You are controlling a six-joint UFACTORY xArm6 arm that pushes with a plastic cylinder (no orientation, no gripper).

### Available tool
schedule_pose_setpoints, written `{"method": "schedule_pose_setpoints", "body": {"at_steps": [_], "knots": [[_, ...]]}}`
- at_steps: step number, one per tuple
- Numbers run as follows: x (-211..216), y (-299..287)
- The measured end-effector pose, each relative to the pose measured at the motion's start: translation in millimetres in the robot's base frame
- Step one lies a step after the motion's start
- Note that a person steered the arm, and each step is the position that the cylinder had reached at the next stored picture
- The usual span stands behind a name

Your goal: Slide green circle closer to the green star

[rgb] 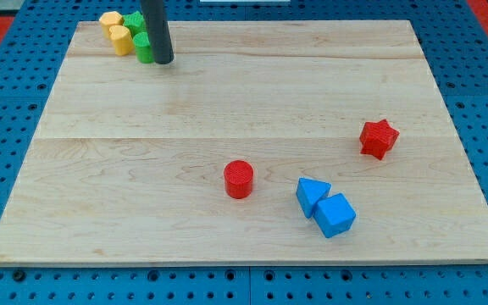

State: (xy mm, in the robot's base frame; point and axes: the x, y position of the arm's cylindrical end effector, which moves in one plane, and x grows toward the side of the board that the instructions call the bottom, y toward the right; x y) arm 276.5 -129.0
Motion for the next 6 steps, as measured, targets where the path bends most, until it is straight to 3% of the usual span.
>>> {"method": "schedule_pose_setpoints", "body": {"at_steps": [3,6], "knots": [[14.9,-32.7],[-3.6,-43.8]]}}
